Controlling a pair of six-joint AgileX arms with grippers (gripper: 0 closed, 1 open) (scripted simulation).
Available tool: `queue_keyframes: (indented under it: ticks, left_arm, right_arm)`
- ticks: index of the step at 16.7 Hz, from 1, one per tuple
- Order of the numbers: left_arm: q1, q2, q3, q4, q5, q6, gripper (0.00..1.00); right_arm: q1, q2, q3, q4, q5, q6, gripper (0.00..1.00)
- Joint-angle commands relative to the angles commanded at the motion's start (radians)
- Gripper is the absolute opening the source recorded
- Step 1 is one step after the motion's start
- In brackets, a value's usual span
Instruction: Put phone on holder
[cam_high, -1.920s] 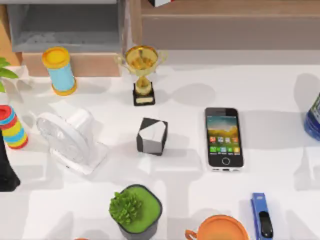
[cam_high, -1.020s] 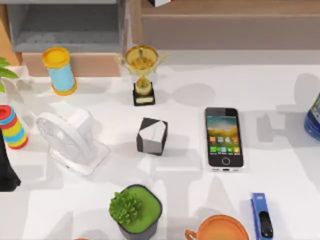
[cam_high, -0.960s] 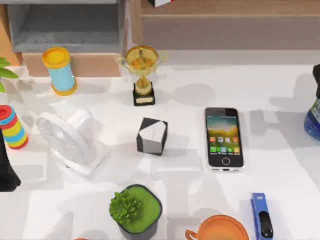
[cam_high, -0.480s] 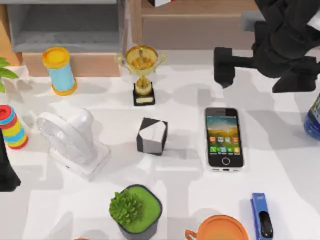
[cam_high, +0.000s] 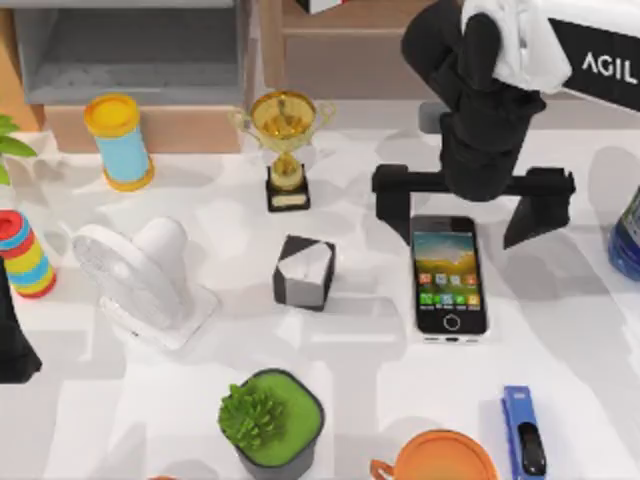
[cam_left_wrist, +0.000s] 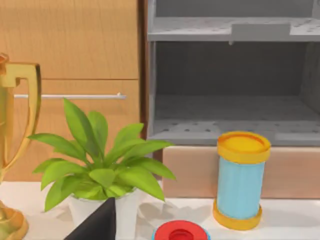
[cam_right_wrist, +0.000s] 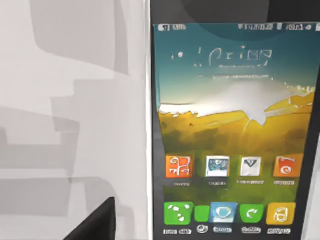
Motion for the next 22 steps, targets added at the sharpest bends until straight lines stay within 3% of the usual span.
queue_keyframes:
  ticks: [6, 12, 17, 22]
  left_arm:
    - [0.000, 0.000, 0.000, 0.000, 0.000, 0.000, 1.00]
    - [0.000, 0.000, 0.000, 0.000, 0.000, 0.000, 1.00]
    - [0.000, 0.000, 0.000, 0.000, 0.000, 0.000, 1.00]
    - [0.000, 0.000, 0.000, 0.000, 0.000, 0.000, 1.00]
  right_arm:
    - [-0.003, 0.007, -0.016, 0.018, 0.000, -0.002, 1.00]
    - [-0.001, 0.089, -0.139, 0.236, 0.001, 0.001, 1.00]
    - [0.001, 0.103, -0.159, 0.263, 0.001, 0.003, 1.00]
    - [0.001, 0.103, -0.159, 0.263, 0.001, 0.003, 0.62]
